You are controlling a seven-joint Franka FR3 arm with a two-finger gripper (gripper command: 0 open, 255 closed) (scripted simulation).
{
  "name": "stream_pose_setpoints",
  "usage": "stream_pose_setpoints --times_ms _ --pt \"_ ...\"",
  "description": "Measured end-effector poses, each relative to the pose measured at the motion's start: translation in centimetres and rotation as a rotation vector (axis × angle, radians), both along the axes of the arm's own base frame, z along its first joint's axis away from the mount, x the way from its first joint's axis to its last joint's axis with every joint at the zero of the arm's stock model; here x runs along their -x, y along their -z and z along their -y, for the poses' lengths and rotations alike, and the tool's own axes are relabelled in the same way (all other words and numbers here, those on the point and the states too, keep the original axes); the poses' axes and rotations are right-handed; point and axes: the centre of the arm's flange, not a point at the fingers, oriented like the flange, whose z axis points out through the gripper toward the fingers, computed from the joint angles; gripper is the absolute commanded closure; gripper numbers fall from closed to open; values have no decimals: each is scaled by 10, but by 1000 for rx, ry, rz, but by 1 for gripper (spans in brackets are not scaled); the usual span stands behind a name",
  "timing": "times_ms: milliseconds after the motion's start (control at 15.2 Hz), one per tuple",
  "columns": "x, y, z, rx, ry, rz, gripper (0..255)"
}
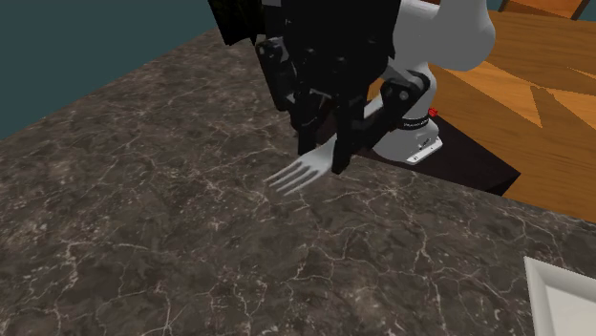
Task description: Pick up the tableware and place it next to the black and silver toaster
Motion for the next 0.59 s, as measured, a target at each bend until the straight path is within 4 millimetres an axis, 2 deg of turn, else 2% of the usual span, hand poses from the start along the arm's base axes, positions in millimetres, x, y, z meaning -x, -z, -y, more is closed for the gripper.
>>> stream_pose_setpoints --times_ms 594 --pt "-1 -48 -1 0 0 0 255"
